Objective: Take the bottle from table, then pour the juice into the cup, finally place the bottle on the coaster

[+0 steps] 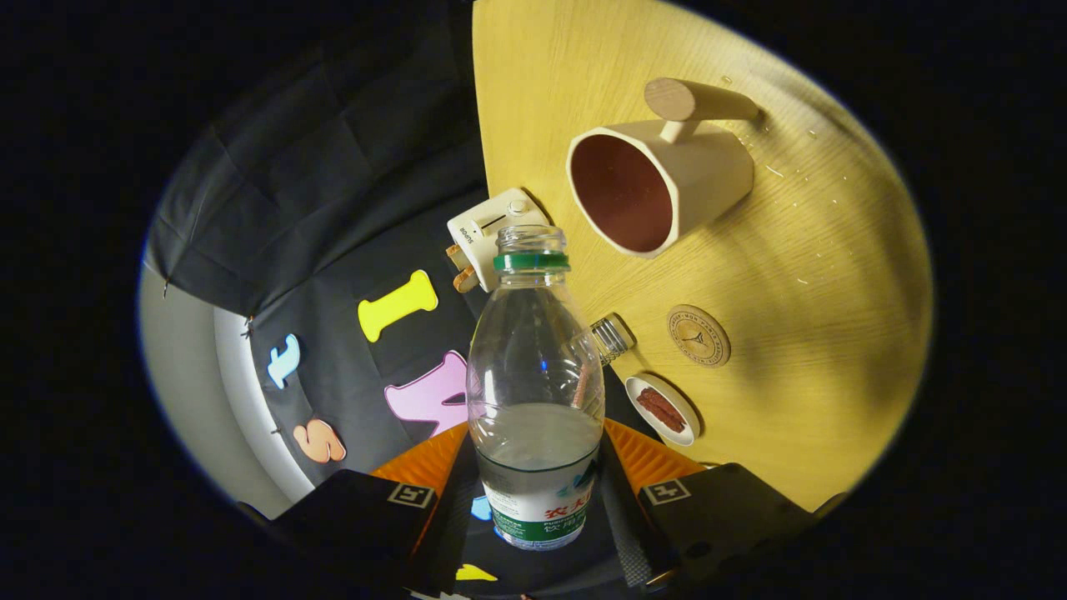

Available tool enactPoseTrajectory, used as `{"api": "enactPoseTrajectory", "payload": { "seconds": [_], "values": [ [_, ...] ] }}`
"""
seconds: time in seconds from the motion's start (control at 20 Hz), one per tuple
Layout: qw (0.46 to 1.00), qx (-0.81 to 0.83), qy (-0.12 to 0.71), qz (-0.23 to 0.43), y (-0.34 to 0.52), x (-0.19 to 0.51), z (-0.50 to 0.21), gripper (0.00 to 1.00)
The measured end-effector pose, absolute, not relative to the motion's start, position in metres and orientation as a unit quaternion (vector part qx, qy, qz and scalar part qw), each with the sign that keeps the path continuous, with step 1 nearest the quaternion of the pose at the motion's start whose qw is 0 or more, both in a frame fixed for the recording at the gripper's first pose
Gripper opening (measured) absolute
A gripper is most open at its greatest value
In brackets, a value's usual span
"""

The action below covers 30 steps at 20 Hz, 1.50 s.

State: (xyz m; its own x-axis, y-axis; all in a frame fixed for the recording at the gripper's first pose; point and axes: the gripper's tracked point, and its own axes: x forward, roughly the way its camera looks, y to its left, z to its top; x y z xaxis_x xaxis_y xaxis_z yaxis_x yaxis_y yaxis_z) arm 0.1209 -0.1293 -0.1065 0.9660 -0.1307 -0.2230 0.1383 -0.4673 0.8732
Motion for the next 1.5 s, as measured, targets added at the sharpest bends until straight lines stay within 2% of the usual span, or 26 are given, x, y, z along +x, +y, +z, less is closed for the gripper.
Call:
{"api": "enactPoseTrajectory", "payload": {
  "seconds": [0.4, 0.8, 1.1, 1.5],
  "values": [
    [0.736, 0.668, 0.028, -0.109, -0.117, 0.128, -0.105, 0.75],
    [0.907, 0.396, -0.003, -0.145, -0.12, 0.142, -0.085, 0.75],
    [0.963, 0.219, -0.016, -0.153, -0.097, 0.166, -0.072, 0.75],
    [0.979, 0.073, -0.016, -0.188, -0.094, 0.213, -0.089, 0.76]
  ]
}}
